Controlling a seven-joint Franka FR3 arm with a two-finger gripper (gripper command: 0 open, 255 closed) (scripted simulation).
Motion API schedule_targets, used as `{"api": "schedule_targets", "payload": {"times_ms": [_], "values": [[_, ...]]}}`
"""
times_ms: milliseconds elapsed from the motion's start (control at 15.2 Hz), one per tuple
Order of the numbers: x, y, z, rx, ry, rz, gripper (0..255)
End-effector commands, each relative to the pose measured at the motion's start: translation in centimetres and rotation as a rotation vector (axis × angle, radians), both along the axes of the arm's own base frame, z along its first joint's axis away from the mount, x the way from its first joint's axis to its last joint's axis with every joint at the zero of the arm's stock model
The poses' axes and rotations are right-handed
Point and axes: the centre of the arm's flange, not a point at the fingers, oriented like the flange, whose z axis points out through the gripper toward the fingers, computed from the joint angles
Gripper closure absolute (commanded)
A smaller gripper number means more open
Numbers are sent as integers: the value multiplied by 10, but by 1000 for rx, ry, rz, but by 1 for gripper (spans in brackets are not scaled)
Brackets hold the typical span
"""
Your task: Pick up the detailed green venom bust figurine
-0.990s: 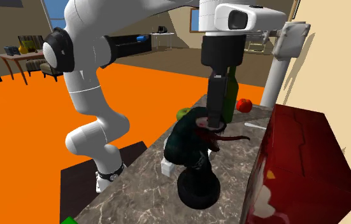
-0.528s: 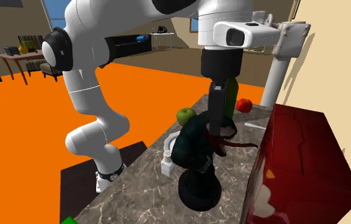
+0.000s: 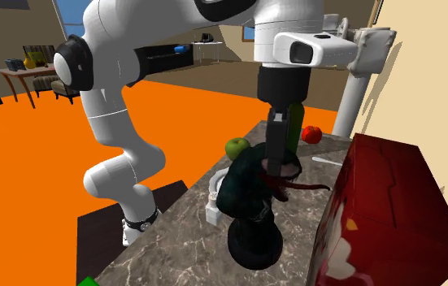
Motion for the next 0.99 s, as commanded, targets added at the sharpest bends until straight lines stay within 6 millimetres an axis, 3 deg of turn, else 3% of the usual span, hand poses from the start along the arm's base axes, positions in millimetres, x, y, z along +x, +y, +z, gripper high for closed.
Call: {"api": "schedule_targets", "payload": {"times_ms": [0, 132, 924], "values": [[3, -1, -5, -6, 11, -3, 255], [3, -2, -5, -5, 11, -3, 255], [3, -2, 58, -5, 11, -3, 255]]}}
